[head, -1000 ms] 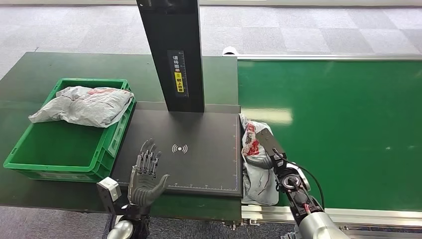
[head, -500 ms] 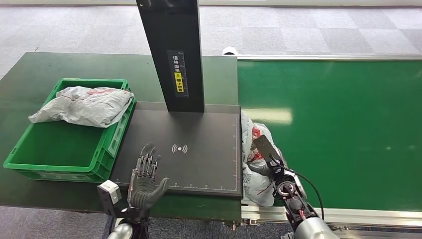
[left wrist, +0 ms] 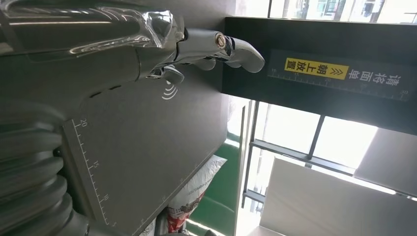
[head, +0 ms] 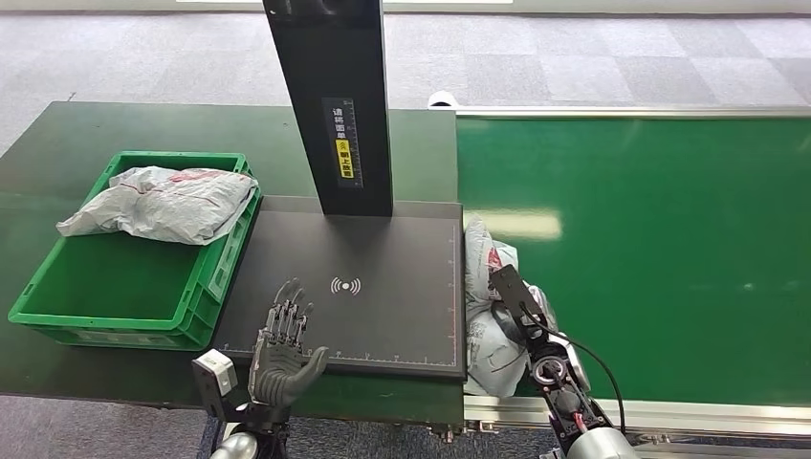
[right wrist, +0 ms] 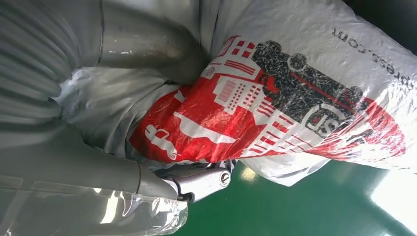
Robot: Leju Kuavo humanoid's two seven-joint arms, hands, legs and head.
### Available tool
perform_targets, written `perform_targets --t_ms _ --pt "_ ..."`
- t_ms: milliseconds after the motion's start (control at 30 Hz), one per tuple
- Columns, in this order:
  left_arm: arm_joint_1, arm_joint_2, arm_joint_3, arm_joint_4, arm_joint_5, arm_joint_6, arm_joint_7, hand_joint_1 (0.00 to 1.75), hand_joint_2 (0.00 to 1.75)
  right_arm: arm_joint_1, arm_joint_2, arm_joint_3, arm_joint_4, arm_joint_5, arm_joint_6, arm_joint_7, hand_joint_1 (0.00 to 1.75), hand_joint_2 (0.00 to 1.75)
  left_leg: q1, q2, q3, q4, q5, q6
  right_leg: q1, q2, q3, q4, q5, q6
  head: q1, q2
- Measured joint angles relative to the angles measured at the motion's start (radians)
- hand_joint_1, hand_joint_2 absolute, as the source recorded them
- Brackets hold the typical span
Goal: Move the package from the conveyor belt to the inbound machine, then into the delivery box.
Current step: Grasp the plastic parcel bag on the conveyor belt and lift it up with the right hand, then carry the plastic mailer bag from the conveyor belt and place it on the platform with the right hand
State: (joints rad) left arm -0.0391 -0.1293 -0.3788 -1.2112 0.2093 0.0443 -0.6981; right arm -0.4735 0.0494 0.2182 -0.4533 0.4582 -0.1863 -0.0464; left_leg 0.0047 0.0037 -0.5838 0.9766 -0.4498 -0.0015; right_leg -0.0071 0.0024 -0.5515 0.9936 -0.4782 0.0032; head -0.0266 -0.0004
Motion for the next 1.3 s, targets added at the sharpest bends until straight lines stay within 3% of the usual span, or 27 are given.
perform_targets --t_ms 167,300,467,700,867,967,1033,1300 --pt "0.001 0.0 0.001 0.001 -0.002 -0.002 0.0 0.0 1.75 0.021 0.003 -0.009 -0.033 0.001 -0.024 -0.034 1.75 1.75 0.0 -0.001 -0.001 0.0 0.0 0.0 0.0 -0.001 0.0 0.0 0.0 0.0 0.0 0.0" --pt "0.004 0.0 0.001 0.001 -0.009 -0.002 0.0 0.0 1.75 0.085 0.003 -0.031 -0.151 -0.008 -0.039 -0.057 1.75 1.75 0.0 -0.004 -0.004 0.0 0.0 0.0 0.0 -0.004 -0.002 0.0 -0.001 0.001 0.0 0.0" --pt "0.005 -0.003 0.006 -0.002 -0.022 -0.002 0.0 0.0 1.75 0.215 -0.019 -0.065 -0.463 -0.034 -0.057 -0.081 1.75 1.75 -0.001 -0.009 -0.009 0.0 0.0 0.0 -0.001 -0.007 -0.005 0.0 -0.001 0.001 0.0 0.0" --pt "0.024 -0.013 0.039 -0.048 -0.048 -0.004 -0.002 0.0 1.75 0.323 -0.078 -0.127 -0.943 -0.047 -0.095 -0.14 1.75 1.75 -0.001 -0.009 -0.01 0.0 0.0 0.0 -0.002 -0.006 -0.007 0.0 -0.001 0.002 0.0 0.0" --pt "0.035 -0.022 0.061 -0.076 -0.069 -0.012 -0.002 0.0 1.75 0.395 -0.094 -0.17 -1.17 -0.059 -0.115 -0.19 1.75 1.75 -0.001 -0.008 -0.01 0.0 0.0 0.0 -0.001 -0.006 -0.007 0.0 -0.001 0.002 0.0 0.0" --pt "0.04 -0.027 0.075 -0.092 -0.079 -0.016 -0.002 0.0 1.75 0.411 -0.096 -0.184 -1.23 -0.093 -0.08 -0.196 1.75 1.75 -0.001 -0.006 -0.009 0.0 0.0 0.0 -0.001 -0.005 -0.006 0.0 -0.001 0.002 0.0 0.0" --pt "0.042 -0.028 0.087 -0.105 -0.086 -0.017 -0.002 0.0 1.75 0.395 -0.096 -0.184 -1.231 -0.122 -0.005 -0.172 1.75 1.75 -0.001 -0.004 -0.009 0.0 0.0 0.0 -0.001 -0.004 -0.005 0.0 -0.001 0.002 0.0 0.0" --pt "0.035 -0.031 0.124 -0.14 -0.094 0.001 -0.002 0.0 1.75 0.231 -0.083 -0.113 -1.012 -0.205 0.268 -0.093 1.75 1.75 -0.001 -0.002 -0.007 0.0 0.002 0.002 -0.001 -0.003 -0.004 0.001 0.001 0.001 0.0 0.0"
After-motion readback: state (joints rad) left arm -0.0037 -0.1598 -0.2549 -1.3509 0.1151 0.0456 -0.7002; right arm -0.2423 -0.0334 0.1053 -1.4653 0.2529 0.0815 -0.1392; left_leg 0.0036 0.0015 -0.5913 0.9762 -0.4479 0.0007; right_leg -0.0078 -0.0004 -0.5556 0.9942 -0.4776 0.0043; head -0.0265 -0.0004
